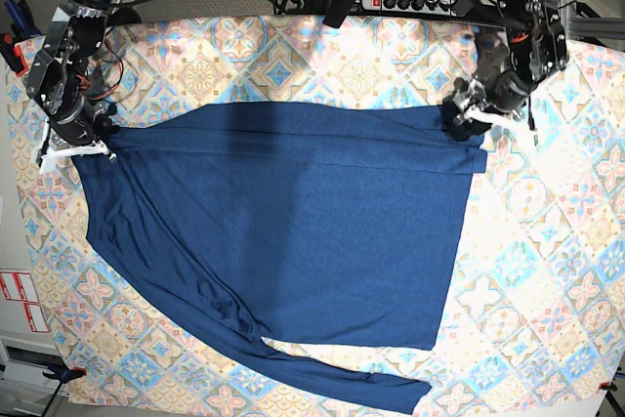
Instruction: Fold the T-shirt properly
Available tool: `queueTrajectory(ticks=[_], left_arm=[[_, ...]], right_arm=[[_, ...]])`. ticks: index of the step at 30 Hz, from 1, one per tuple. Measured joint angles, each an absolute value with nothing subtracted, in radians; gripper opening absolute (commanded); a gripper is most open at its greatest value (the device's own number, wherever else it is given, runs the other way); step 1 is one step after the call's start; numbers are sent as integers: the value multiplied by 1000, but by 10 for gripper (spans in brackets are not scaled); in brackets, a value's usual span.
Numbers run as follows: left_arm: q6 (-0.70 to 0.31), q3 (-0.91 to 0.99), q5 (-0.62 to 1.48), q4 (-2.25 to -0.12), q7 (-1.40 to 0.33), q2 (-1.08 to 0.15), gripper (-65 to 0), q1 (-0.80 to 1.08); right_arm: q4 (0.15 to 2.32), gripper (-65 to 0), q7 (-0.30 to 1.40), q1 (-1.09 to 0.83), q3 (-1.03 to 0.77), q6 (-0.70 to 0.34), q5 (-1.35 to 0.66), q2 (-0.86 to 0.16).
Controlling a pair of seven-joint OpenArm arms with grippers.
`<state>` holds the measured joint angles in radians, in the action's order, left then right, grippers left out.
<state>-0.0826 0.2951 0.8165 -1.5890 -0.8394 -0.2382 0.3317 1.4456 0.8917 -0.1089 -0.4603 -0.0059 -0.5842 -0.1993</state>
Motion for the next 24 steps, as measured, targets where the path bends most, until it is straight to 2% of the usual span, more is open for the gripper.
queueTrajectory(ticks=[24], left_arm=[[-84, 294, 817, -1588, -838, -235, -294, 407]], right_arm=[[1446, -650, 891, -105, -460, -6, -584, -199]])
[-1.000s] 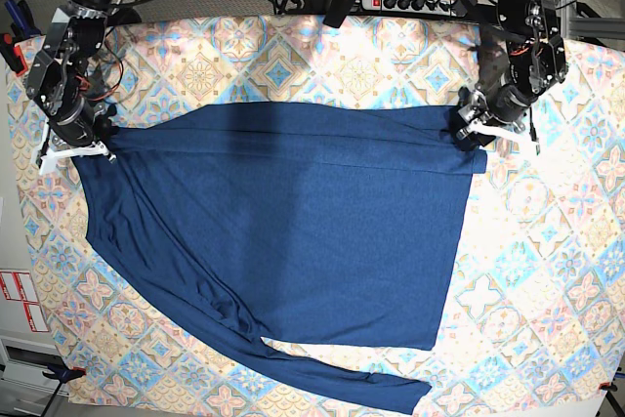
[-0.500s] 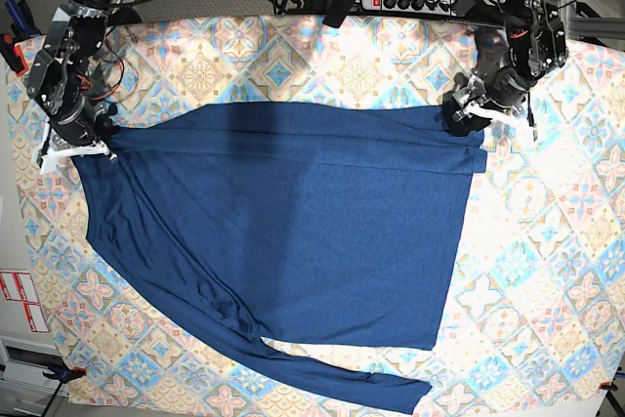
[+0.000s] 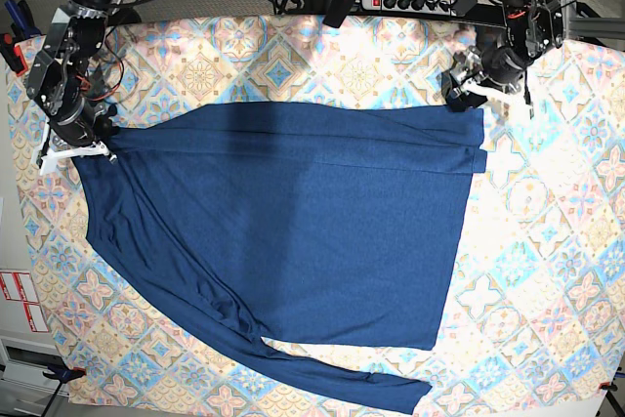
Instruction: Fold the T-shirt properly
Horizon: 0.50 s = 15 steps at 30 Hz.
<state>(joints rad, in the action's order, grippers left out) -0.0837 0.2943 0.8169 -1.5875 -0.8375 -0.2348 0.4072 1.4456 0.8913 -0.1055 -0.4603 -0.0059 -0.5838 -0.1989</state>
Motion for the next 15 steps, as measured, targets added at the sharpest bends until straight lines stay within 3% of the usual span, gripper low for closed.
queueTrajectory(ticks=[15], left_arm=[[-102, 299, 835, -1445, -822, -210, -300, 281]], right_arm=[[1446, -650, 891, -105, -460, -6, -584, -197]])
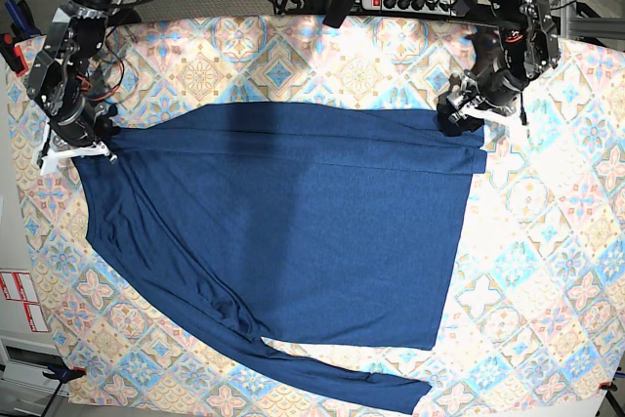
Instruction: Fold the T-shirt properly
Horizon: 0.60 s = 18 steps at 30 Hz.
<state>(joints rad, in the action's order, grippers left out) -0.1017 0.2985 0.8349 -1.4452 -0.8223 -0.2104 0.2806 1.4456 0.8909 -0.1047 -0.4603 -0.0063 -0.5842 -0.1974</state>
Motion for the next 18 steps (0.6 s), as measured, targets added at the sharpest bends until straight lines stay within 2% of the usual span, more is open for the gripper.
queueTrajectory(ticks=[2, 3, 6, 18], left_arm=[[-100, 300, 831, -1444, -822, -199, -359, 273], [-92, 303, 822, -1441, -818, -196, -414, 265], [-85, 299, 812, -1436, -828, -193, -650, 252], [-87, 299, 812, -1613, -840, -225, -650, 365]], right_arm=[[1446, -650, 891, -105, -460, -6, -584, -198], [1446, -650, 891, -105, -460, -6, -584, -197], [1446, -650, 891, -105, -460, -6, -584, -197], [1446, -650, 891, -114, -461, -6, -584, -197]])
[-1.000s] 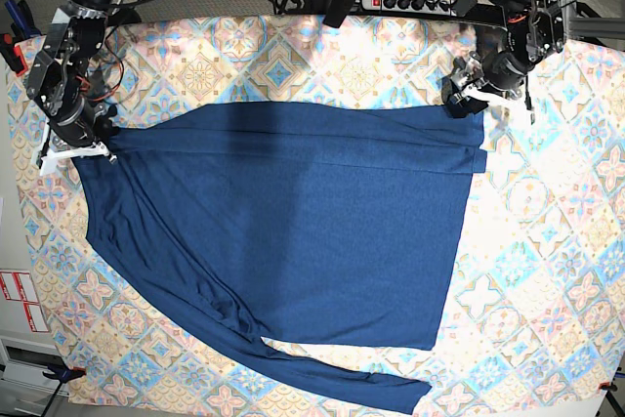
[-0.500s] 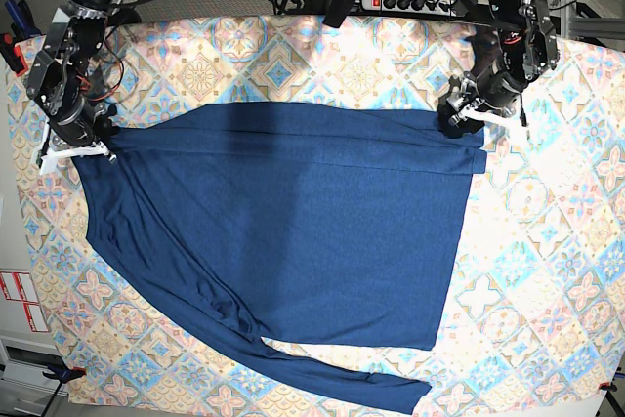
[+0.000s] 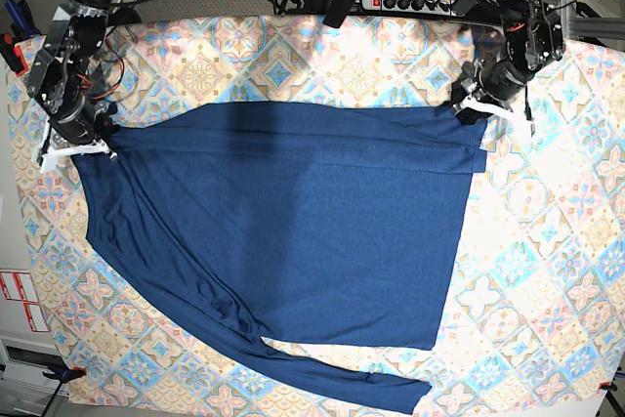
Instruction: Fold the T-shirt properly
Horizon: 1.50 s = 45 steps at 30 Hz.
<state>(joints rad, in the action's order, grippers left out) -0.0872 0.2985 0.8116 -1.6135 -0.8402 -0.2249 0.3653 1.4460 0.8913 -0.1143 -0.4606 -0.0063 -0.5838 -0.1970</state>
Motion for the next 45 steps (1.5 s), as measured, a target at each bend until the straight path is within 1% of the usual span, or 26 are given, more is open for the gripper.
queueTrajectory(ticks=[4, 8, 16, 21, 24, 27, 32, 38, 41, 45], left_arm=[[-86, 328, 810, -1649, -846, -230, -650, 388], [-94, 337, 820, -1731, -841, -233, -650, 448], [-94, 361, 817, -1748, -838, -233, -650, 530], [-95, 361, 816, -1748, -842, -232, -650, 600], [-136, 370, 816, -1748, -842, -231, -650, 619], [-143, 413, 818, -1748, -841, -229, -650, 618], [-140, 416, 817, -1757, -853, -226, -650, 530], [-139, 417, 812, -1761, -847, -230, -650, 381], [-139, 417, 808, -1704, -852, -227, -650, 317], [-140, 416, 810, -1586, -853, -227, -650, 203]], right_arm=[[1446, -650, 891, -120, -461, -6, -584, -197], [1448, -650, 894, -130, -460, -6, -585, -196], [1449, -650, 896, -139, -460, -6, -588, -197], [1452, -650, 945, -160, -462, -4, -586, -197], [1464, -650, 938, -184, -463, -6, -587, -197], [1497, -650, 941, -215, -463, -5, -587, -197], [1526, -650, 938, -197, -464, -8, -593, -197], [1514, -650, 947, -113, -464, -3, -584, -197], [1496, -650, 935, -60, -462, -14, -592, -197], [1416, -650, 943, -7, -462, -5, -584, -197]])
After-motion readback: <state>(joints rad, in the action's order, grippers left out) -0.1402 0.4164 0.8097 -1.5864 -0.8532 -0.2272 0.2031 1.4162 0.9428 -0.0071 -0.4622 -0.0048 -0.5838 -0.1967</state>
